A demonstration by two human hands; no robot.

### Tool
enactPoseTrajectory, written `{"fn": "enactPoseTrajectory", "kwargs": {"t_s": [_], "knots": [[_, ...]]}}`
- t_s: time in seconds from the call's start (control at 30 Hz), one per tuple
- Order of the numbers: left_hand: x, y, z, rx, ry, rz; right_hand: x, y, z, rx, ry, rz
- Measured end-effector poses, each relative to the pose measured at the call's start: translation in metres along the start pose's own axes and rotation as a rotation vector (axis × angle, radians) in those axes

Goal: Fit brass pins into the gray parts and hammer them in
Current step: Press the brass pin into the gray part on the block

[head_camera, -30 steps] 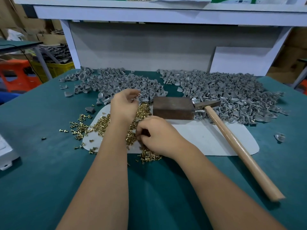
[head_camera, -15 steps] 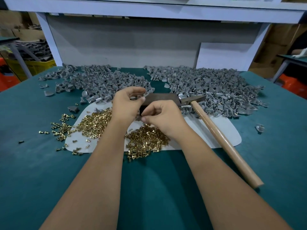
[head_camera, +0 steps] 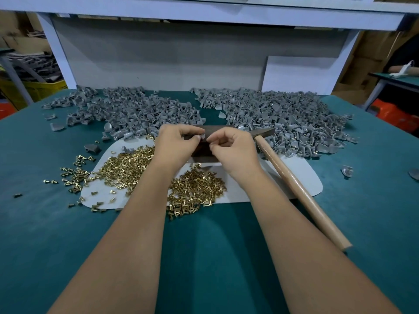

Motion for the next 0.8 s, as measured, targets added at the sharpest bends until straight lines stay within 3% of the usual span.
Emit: {"fn": "enactPoseTrajectory", "kwargs": {"t_s": [0.17, 0.37, 0.67, 0.8], "knots": [[0.005, -0.002, -0.001, 0.036, 0.035, 0.051, 0.005, -0.008, 0.000, 0.091, 0.023, 0.010], [-0.002, -0.023, 0.002, 0.160, -0.043, -0.054, 0.012, -0.015, 0.001, 0.147, 0.062, 0.060], [0.020, 0.014, -0.010, 0.089, 0.096, 0.373, 0.012, -0.018, 0.003, 0.174, 0.041, 0.038], [0.011, 0.020, -0.007, 0.017, 0.063, 0.298, 0.014, -0.017, 0.002, 0.169, 0.046, 0.052]]}}
Point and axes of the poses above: each hand's wrist, its own z-axis towards the middle knuckle, its own y-axis out of the palm, x = y × z, the point moved 9 cm from there along z, towards the middle knuckle, and after that the axes turned 9 degrees about -y, right-handed, at the moved point
